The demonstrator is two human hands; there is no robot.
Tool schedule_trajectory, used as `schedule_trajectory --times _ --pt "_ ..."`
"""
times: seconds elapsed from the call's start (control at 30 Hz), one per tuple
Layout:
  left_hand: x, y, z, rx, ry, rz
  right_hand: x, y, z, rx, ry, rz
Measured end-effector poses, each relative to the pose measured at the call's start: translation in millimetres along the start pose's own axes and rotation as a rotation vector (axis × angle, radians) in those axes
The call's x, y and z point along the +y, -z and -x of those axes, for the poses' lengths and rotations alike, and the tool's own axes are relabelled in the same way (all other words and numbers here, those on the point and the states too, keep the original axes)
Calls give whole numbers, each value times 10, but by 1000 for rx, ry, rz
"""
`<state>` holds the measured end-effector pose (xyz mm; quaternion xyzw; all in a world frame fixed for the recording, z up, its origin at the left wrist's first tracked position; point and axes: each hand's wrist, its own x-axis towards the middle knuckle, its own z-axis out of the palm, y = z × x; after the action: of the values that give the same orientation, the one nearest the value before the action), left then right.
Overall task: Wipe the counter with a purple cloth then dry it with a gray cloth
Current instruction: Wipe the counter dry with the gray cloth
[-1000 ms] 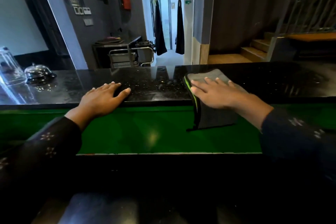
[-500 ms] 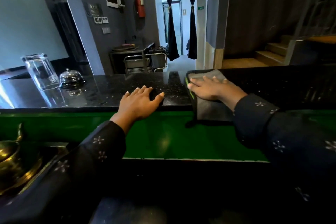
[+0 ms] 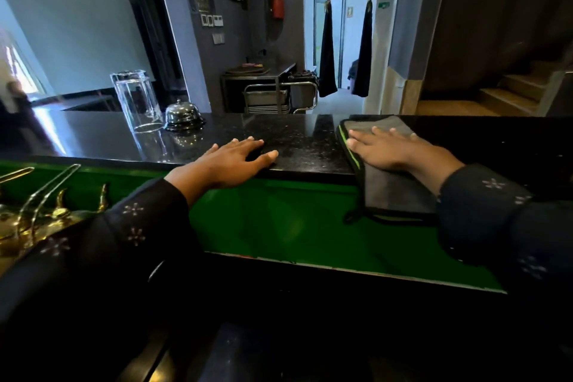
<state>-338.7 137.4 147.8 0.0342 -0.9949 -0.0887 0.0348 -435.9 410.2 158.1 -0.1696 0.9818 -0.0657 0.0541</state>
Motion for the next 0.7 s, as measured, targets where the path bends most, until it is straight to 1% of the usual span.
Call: schedule_trajectory --times 0.07,0.13,0.23,0.33,0.43,0.57,0.7 --pt "-186 59 2 31 12 -14 -306 -38 -44 -10 33 -9" --pt "-429 133 7 72 48 -44 -566 -125 37 -5 128 22" --pt "-809 198 40 79 127 -75 -710 -228 144 27 242 57" --pt "-1015 146 108 71 152 -80 -739 -194 60 0 228 43" --pt "-1047 87 72 103 152 -92 -884 -165 -180 -10 172 46" --pt "-1014 86 56 109 171 -24 -1321 -177 -520 -6 145 30" --pt "-1028 74 66 168 193 112 -1858 -222 -686 1 189 25"
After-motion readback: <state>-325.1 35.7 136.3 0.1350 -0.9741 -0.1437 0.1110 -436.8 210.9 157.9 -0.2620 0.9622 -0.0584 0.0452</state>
